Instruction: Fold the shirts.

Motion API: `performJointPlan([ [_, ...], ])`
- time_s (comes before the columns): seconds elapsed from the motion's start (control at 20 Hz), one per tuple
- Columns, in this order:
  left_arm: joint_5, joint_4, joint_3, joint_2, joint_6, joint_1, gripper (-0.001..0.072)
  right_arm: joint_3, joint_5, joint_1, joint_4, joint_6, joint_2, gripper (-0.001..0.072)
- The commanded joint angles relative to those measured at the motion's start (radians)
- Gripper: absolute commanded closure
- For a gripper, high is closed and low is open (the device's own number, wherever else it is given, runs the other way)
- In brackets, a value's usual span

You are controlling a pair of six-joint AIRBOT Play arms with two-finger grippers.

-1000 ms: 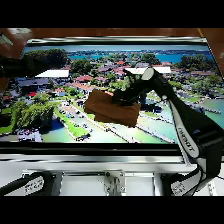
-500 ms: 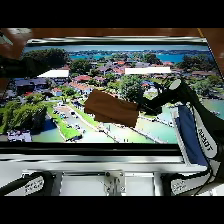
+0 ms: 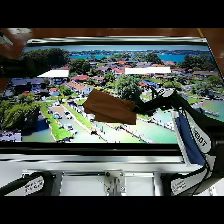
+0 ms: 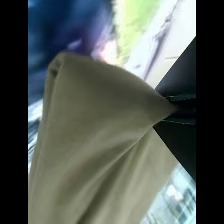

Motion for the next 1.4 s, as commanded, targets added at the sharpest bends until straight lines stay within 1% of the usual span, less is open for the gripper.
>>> performJointPlan([
  [0.0,0.000,0.000,0.000,0.000,-0.002,0.000,0.0667,0.062,0.012,-0.046,0.080,-0.156,0.084,0.0641],
  [0.15,0.000,0.000,0.000,0.000,0.000,0.001,0.0667,0.150,0.021,-0.179,0.072,-0.139,0.230,0.0642],
  [0.25,0.000,0.000,0.000,0.000,0.002,0.000,0.0666,0.186,0.044,-0.312,0.017,-0.047,0.322,0.0642],
  [0.45,0.000,0.000,0.000,0.000,0.002,0.001,0.0666,0.195,0.175,-0.578,-0.071,0.079,0.442,0.0642],
  [0.6,0.000,0.000,0.000,0.000,0.002,0.000,0.0666,0.195,0.269,-0.732,-0.163,0.123,0.487,0.0642],
  [0.7,0.000,0.000,0.000,0.000,0.002,0.000,0.0666,0.195,0.347,-0.799,-0.246,0.145,0.494,0.0642],
  [0.85,0.000,0.000,0.000,0.000,0.002,0.000,0.0666,0.195,0.476,-0.858,-0.353,0.153,0.494,0.0642],
  [1.0,0.000,0.000,0.000,0.000,0.002,0.000,0.0666,0.195,0.575,-0.879,-0.383,0.153,0.494,0.0642],
  [1.1,0.000,0.000,0.000,0.000,0.002,0.000,0.0666,0.195,0.623,-0.878,-0.435,0.152,0.501,0.0642],
  [1.25,0.001,0.000,0.000,0.000,0.012,0.000,0.0666,0.190,0.716,-0.878,-0.647,0.151,0.513,0.0642],
  [1.35,0.001,0.000,0.000,0.000,0.013,0.000,0.0666,0.141,0.774,-0.878,-0.720,0.150,0.514,0.0643],
])
